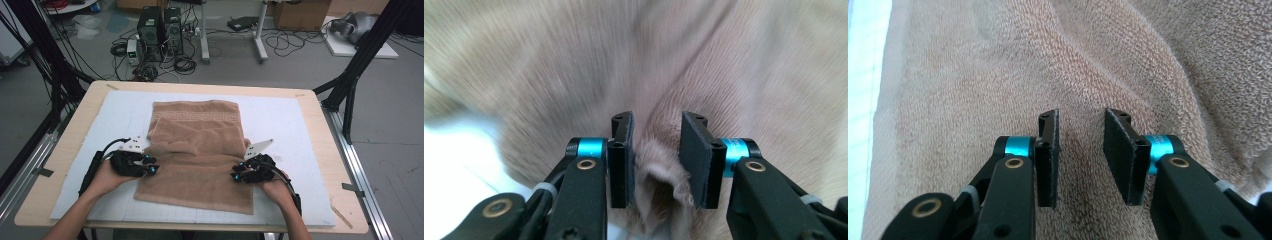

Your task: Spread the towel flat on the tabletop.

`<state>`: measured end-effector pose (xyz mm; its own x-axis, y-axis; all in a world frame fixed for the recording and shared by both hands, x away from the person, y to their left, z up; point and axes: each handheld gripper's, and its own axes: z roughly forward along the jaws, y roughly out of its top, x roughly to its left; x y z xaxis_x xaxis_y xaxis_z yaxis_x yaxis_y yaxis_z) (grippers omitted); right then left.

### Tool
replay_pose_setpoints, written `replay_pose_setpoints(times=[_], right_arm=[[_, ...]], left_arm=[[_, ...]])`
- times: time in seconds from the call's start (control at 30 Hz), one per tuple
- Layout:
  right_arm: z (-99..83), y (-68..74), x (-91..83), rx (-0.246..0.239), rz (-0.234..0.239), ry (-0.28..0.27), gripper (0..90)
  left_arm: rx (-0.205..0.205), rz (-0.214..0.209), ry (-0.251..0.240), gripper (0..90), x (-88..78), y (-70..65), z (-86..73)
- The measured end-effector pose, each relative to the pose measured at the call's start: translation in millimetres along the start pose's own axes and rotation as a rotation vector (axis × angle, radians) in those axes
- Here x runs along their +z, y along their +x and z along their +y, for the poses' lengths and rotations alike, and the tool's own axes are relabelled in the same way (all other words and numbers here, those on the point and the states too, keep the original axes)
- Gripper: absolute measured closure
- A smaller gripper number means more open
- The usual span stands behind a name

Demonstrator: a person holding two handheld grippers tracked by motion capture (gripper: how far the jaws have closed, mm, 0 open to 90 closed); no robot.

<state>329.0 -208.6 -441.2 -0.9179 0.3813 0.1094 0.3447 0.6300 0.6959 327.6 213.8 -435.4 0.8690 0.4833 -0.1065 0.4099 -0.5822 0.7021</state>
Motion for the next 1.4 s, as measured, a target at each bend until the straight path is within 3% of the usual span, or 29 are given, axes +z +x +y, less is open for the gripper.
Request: replay_pose_setpoints(times=[0.1, 0.23, 0.33, 0.43, 0.47, 0.5, 0.6, 0.67, 0.8, 0.87, 0.9, 0.97, 1.0, 1.03, 1.13, 1.23, 1.33, 1.4], right_arm=[[-0.6, 3.7, 0.8, -0.016, 0.034, -0.001, 84.5], [-0.2, 13.5, 0.7, -0.034, 0.124, 0.023, 85.5], [-0.6, 28.2, -3.9, -0.070, 0.149, 0.026, 85.5], [-0.6, 47.4, -15.3, -0.109, 0.207, -0.001, 85.2], [0.8, 56.9, -22.6, -0.127, 0.245, -0.024, 83.8], [2.7, 63.3, -29.0, -0.148, 0.254, -0.049, 79.1], [13.9, 63.3, -43.5, -0.148, 0.223, -0.121, 71.5], [20.8, 54.4, -43.3, -0.144, 0.177, -0.122, 69.0], [24.6, 31.1, -20.5, -0.101, 0.118, -0.051, 61.7], [22.3, 25.0, -6.0, -0.085, 0.094, 0.012, 61.1], [19.6, 23.6, 2.1, -0.077, 0.110, 0.028, 61.6], [14.5, 25.8, 12.6, -0.078, 0.121, 0.070, 65.8], [11.1, 27.9, 12.6, -0.088, 0.114, 0.033, 74.1], [9.2, 28.6, 12.1, -0.088, 0.130, 0.029, 83.9], [7.5, 33.6, 11.1, -0.099, 0.198, 0.037, 85.8], [5.8, 46.9, 4.6, -0.124, 0.286, 0.039, 85.9], [4.2, 65.4, -13.4, -0.155, 0.385, -0.033, 81.9], [5.6, 69.9, -25.0, -0.160, 0.389, -0.089, 74.8]], left_arm=[[-0.025, -0.014, -0.015, 81.9, -3.3, -3.0, -3.6], [0.019, -0.041, -0.012, 83.6, -15.0, -19.4, -11.6], [0.049, -0.050, -0.021, 83.8, -28.7, -34.5, -17.3], [0.078, -0.108, -0.080, 83.8, -50.6, -55.9, -20.0], [0.090, -0.116, -0.099, 83.4, -56.1, -61.5, -20.0], [0.099, -0.112, -0.123, 81.0, -60.0, -64.4, -18.9], [0.094, -0.083, -0.148, 69.4, -59.4, -58.4, -11.1], [0.072, -0.056, -0.163, 65.7, -51.2, -48.0, -5.7], [0.046, -0.010, -0.121, 65.5, -23.9, -28.3, -1.6], [0.047, 0.001, -0.045, 64.9, -7.1, -23.3, -3.6], [0.039, -0.010, -0.020, 65.0, -2.5, -22.9, -5.0], [0.060, 0.017, -0.012, 70.2, -0.2, -26.7, -8.2], [0.056, -0.013, -0.007, 78.2, -2.0, -27.6, -7.8], [0.057, -0.029, -0.002, 84.1, -3.1, -30.6, -8.2], [0.104, -0.043, 0.006, 85.9, -10.8, -42.2, -10.2], [0.089, -0.082, -0.034, 86.2, -25.0, -56.4, -20.0], [0.083, -0.141, -0.083, 86.1, -40.4, -71.9, -30.1], [0.068, -0.150, -0.154, 82.4, -50.8, -76.1, -28.5]])
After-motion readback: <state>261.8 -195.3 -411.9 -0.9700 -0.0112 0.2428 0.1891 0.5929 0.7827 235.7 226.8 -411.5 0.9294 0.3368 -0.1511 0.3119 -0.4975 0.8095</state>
